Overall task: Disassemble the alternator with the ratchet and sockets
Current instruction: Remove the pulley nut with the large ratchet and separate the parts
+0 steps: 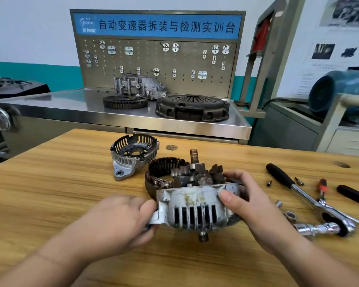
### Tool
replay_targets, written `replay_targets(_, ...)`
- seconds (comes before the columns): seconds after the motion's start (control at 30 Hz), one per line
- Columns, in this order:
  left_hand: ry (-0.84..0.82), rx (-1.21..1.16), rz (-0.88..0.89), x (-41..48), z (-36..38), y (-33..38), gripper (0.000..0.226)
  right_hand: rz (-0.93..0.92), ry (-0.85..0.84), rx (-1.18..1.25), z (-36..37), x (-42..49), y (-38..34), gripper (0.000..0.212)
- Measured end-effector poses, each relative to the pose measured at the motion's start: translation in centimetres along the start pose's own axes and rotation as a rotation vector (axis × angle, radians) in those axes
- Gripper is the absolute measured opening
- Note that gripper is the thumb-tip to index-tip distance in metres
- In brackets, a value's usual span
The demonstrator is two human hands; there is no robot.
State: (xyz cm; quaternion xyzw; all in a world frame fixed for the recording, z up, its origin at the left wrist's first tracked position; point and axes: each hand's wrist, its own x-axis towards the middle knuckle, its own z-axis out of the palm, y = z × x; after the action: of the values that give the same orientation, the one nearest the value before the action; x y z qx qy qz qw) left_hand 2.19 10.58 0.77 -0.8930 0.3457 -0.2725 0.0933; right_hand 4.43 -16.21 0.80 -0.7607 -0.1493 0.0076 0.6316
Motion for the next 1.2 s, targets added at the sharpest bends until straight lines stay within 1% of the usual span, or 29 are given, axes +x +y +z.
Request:
replay_targets(0.07, -0.044, 0.019, 0.050, 0.7, 0.2, -0.4, 0.024, -0.014, -0.008, -0.096, -0.6, -0.8, 0.6, 0.096)
replay_targets(0.1, -0.081, 0.008, 0.038, 1.1, 0.2, -0.4, 0.020, -0.021, -0.047, -0.176, -0.7, -1.2, 0.8, 0.101)
replay_targets(0.13, -0.113, -0.029, 0.001, 1.5, 0.3, -0.4, 0.022, -0.029, -0.080, -0.268, -0.8, -1.7, 1.1, 0.104)
replay_targets(0.17, -0.127, -0.085, -0.075, 1.7, 0.5, -0.4, 0.032, -0.034, -0.101, -0.325, -0.9, -2.1, 1.5, 0.107)
replay_targets(0.23, -0.200, -0.238, -0.229, 1.9, 0.4, -0.4, 0.056, -0.022, -0.112, -0.366, -1.4, -2.6, 2.3, 0.110)
replay_targets(0.3, -0.241, -0.431, -0.291, 2.2, 0.2, -0.5, 0.078, 0.001, -0.109, -0.379, -1.6, -2.8, 2.7, 0.118)
replay_targets(0.37, -0.366, -0.579, -0.344, 2.3, -0.1, -0.5, 0.097, 0.026, -0.109, -0.365, -1.7, -2.7, 2.8, 0.125)
replay_targets(0.43, -0.453, -0.651, -0.388, 2.6, -0.4, -0.1, 0.115, 0.024, -0.104, -0.345, -1.4, -2.7, 2.8, 0.122)
replay_targets(0.47, -0.459, -0.681, -0.397, 2.9, -0.5, 0.2, 0.118, 0.018, -0.106, -0.337, -1.2, -2.7, 2.7, 0.115)
replay_targets(0.53, -0.436, -0.749, -0.431, 3.8, -0.6, 0.4, 0.116, 0.025, -0.116, -0.307, -0.7, -2.5, 2.8, 0.095)
replay_targets(0.57, -0.436, -0.779, -0.459, 4.3, -0.7, 0.4, 0.113, 0.034, -0.119, -0.288, -0.5, -2.5, 2.9, 0.091)
replay_targets(0.67, -0.456, -0.916, -0.510, 5.2, -0.6, 0.3, 0.091, 0.041, -0.093, -0.270, 0.0, -2.4, 3.4, 0.091)
replay_targets(0.7, -0.444, -0.949, -0.513, 5.3, -0.4, 0.3, 0.086, 0.040, -0.082, -0.261, -0.1, -2.4, 3.6, 0.088)
replay_targets(0.8, -0.330, -0.979, -0.498, 4.7, 0.9, 0.5, 0.097, 0.018, -0.073, -0.240, -0.1, -2.5, 4.1, 0.079)
replay_targets(0.9, -0.232, -1.033, -0.460, 3.9, 1.8, 0.9, 0.093, -0.006, -0.085, -0.234, 0.0, -2.8, 4.2, 0.083)
replay_targets(0.97, -0.213, -1.026, -0.457, 3.0, 2.1, 1.3, 0.089, -0.016, -0.102, -0.239, 0.1, -3.0, 4.1, 0.088)
replay_targets(1.03, -0.197, -1.024, -0.475, 2.0, 2.3, 1.6, 0.092, -0.032, -0.111, -0.283, 0.4, -3.0, 3.9, 0.095)
replay_targets(1.13, -0.153, -1.029, -0.500, 0.8, 2.9, 2.0, 0.098, -0.063, -0.115, -0.422, 0.7, -2.9, 3.5, 0.100)
replay_targets(1.2, -0.117, -1.052, -0.524, 0.5, 3.3, 2.1, 0.098, -0.057, -0.133, -0.429, 0.7, -2.7, 3.1, 0.101)
